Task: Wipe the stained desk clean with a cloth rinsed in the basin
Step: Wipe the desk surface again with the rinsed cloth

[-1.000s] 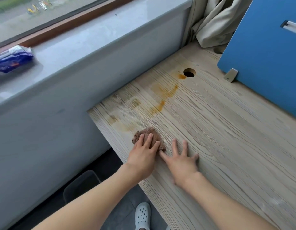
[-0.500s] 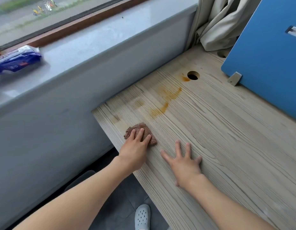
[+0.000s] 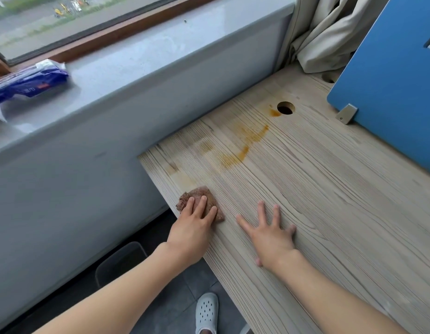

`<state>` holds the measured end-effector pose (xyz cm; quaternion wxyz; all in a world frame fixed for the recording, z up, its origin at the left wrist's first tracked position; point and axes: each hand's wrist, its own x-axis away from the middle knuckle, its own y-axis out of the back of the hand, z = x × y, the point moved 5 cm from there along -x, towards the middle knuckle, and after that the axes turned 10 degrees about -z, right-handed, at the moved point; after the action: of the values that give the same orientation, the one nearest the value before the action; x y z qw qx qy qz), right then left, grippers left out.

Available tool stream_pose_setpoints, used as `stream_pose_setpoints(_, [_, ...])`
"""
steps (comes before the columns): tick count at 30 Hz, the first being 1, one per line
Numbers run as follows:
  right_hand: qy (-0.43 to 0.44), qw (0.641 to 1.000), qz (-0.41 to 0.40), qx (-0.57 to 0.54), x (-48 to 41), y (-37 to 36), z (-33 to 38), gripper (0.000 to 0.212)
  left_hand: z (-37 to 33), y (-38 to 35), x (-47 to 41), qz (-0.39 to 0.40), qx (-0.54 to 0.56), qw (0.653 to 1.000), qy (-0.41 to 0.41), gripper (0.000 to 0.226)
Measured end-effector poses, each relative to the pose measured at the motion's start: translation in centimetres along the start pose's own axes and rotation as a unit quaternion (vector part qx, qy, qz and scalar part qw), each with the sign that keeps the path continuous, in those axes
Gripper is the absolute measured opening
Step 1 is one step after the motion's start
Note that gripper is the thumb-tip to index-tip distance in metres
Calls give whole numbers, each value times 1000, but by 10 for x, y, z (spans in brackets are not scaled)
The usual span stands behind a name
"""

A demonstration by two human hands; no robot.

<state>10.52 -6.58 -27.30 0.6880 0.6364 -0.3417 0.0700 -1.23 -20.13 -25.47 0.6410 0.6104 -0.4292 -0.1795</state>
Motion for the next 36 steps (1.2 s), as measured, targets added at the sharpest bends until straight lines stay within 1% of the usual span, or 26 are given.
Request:
stream_pose_setpoints(2, [2, 1000, -2, -2, 0, 0, 0, 113, 6, -2, 6, -2, -11, 1000, -15, 77])
stream_pose_setpoints(6, [3, 1000, -4, 3, 0, -1, 1, 112, 15, 1, -6, -15, 22, 999, 27, 75])
stream_pose_setpoints(10, [1, 1000, -7, 2, 0, -1, 0, 112, 7, -4, 12, -14, 4, 1000, 20, 77])
stream_pose_setpoints(12, [1, 1000, -5, 1, 1, -1, 1, 112, 5, -7, 20, -16, 7, 1000, 19, 73])
stream_pose_setpoints(15, [0, 1000, -10, 7, 1, 1, 1, 111, -1, -3, 11, -39, 42, 998, 23, 65])
stream_pose_setpoints(22, [-9, 1000, -7, 11, 2, 3, 4, 103, -31, 4, -45, 8, 17, 997, -74, 70])
stream_pose_setpoints(26, [-15, 1000, 1, 16, 1, 2, 4, 90, -61, 10, -76, 17, 2, 994, -110, 81])
stream_pose_setpoints(28, [-16, 1000, 3, 19, 1, 3, 3, 80, -68, 10, -84, 18, 3, 993, -117, 83])
stream_pose_setpoints(29, [-16, 1000, 2, 18, 2, 4, 3, 78, -69, 9, -86, 18, 2, 993, -118, 83])
stream_pose_setpoints(31, [-16, 1000, 0, 11, 2, 4, 4, 85, -68, 8, -82, 3, 1, 992, -127, 82])
stream_pose_setpoints(33, [-16, 1000, -6, 5, 3, 4, 2, 95, -63, 5, -72, -23, 2, 991, -135, 75])
stream_pose_setpoints(36, [-6, 1000, -7, -1, 6, 6, 1, 97, -53, -4, -46, -70, 5, 988, -141, 63])
